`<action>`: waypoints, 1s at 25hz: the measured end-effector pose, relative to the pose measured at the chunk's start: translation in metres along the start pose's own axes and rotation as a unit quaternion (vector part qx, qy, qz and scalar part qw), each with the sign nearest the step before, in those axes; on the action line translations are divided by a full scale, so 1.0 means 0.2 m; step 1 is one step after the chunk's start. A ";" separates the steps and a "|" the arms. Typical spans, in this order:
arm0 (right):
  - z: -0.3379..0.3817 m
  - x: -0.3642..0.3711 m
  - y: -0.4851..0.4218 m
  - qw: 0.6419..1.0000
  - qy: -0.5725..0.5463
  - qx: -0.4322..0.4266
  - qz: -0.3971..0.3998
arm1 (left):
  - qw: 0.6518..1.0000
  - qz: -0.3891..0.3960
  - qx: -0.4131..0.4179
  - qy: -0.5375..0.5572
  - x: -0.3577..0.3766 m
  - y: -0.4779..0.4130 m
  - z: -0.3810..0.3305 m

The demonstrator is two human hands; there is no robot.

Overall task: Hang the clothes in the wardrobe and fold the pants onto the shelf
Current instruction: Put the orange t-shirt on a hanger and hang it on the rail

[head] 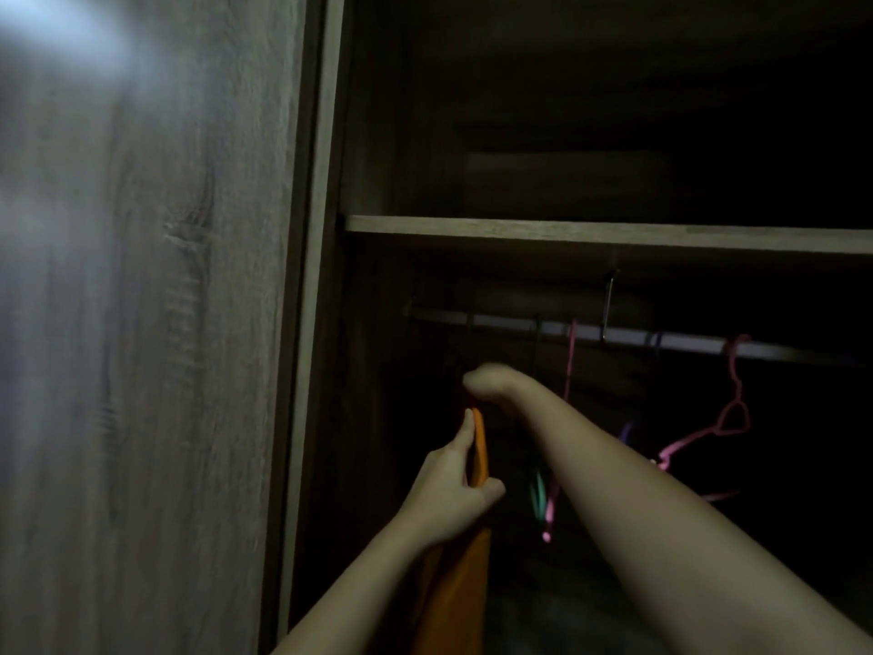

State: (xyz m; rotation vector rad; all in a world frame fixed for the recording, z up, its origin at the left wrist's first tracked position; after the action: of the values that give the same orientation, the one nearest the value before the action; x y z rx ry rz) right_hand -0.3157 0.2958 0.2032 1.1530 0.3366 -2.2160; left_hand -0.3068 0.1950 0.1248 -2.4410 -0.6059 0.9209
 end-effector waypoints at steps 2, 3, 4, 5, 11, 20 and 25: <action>0.00 0.00 0.03 1.000 0.009 -0.017 0.002 | 1.000 0.004 0.003 -0.016 0.01 0.01 -0.01; 0.00 0.01 0.04 1.000 0.011 -0.029 0.003 | 1.000 0.007 0.001 -0.023 0.01 0.02 -0.01; 0.01 0.01 0.06 0.999 0.015 -0.043 0.001 | 0.999 0.009 -0.001 -0.031 0.01 0.03 -0.01; 0.02 0.01 0.08 0.998 0.021 -0.057 -0.003 | 0.999 0.009 -0.005 -0.038 0.01 0.04 -0.02; 0.02 -0.05 0.21 0.985 -0.024 -0.117 -0.124 | 0.994 0.017 -0.026 -0.103 -0.07 0.20 -0.06; 0.08 0.39 0.82 0.899 -0.218 -0.247 -0.288 | 0.966 -0.141 0.024 -0.217 -0.64 0.95 -0.11; 0.27 1.00 1.05 0.911 -0.197 -0.275 -0.234 | 0.922 -0.109 -0.109 -0.356 -0.94 1.60 0.18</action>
State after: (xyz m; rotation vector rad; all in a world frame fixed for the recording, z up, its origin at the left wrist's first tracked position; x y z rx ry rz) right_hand -0.3064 0.0256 0.0854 0.3259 1.0688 -2.4386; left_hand -0.3840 -0.1539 0.0165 -2.0997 -1.2559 1.7277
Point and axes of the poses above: each hand's wrist, its own y-axis away from the middle knuckle, its own x-axis out of the palm, z = x × y, the point moved 9 cm from there along -y, towards the middle knuckle, and after that the axes turned 12 degrees about x, right-handed, at the moved point
